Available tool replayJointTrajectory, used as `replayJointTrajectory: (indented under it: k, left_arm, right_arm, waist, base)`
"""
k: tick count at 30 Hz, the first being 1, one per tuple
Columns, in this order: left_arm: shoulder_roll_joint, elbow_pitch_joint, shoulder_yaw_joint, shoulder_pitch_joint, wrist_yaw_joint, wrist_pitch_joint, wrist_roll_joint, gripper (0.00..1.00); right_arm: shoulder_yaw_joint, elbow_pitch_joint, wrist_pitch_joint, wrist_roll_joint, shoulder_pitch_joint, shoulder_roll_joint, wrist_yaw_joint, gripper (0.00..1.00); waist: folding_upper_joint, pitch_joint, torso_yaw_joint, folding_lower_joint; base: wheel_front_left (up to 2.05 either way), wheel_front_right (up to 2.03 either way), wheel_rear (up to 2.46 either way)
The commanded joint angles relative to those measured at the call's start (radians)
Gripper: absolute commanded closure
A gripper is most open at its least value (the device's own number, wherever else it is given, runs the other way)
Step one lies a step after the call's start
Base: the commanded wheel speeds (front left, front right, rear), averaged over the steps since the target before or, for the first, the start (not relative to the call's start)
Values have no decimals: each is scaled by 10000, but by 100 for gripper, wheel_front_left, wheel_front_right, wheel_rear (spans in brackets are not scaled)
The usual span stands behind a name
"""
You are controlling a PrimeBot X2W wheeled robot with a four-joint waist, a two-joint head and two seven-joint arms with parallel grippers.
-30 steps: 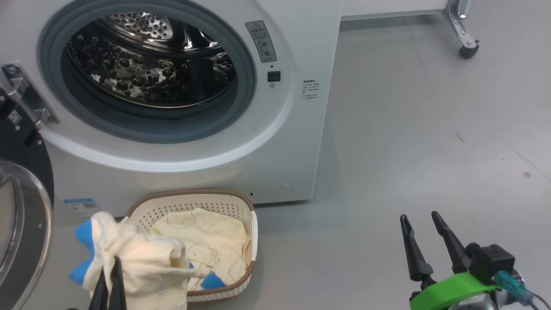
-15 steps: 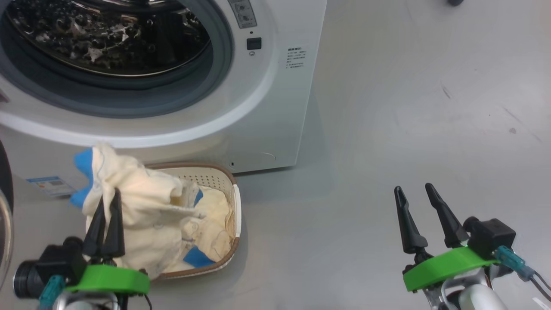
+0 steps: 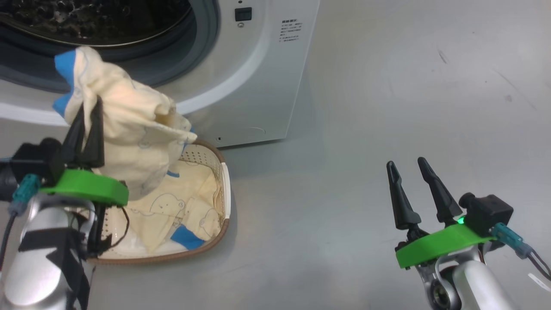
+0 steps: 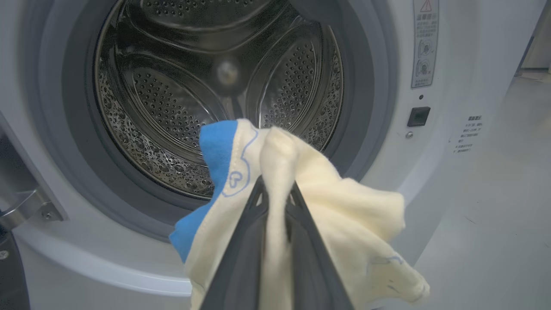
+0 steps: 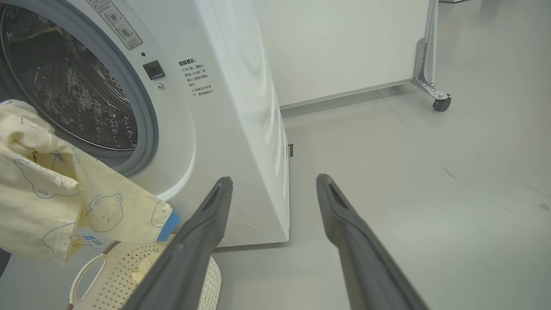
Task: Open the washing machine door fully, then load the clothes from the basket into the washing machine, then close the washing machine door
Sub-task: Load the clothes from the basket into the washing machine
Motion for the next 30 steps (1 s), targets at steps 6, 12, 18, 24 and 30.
replayJointTrajectory:
  k: [6,12,18,24,30]
  left_arm:
    - [633,846,331,-1960,18,54,69,100]
    - [837,1897,219,-3348,107,173,245,100]
    - [868,2666,32,-4456,175,246,399,100]
    - [920,3490,-266,-5777,217,380,641,100]
    - [870,4177,-636,-7101,234,478,910,100]
  right_arm:
    - [434,-281,-65,109,-644,-121,17,0]
    - [645,-256,-65,236,-847,-121,17,0]
    - [867,-219,-65,348,-1031,-121,17,0]
    - [1131,-200,-65,404,-1244,-121,17,0]
    - [1377,-122,-65,417,-1430,-121,17,0]
  waist:
    - [0,476,-226,-2]
    - [0,985,-447,-2]
    - [0,1457,-602,-2]
    - [0,2018,-744,-2]
    - [0,2556,-781,-2]
  base:
    - [0,0,0]
    - [0,0,0]
    - [0,0,0]
    - [0,0,0]
    - [0,0,0]
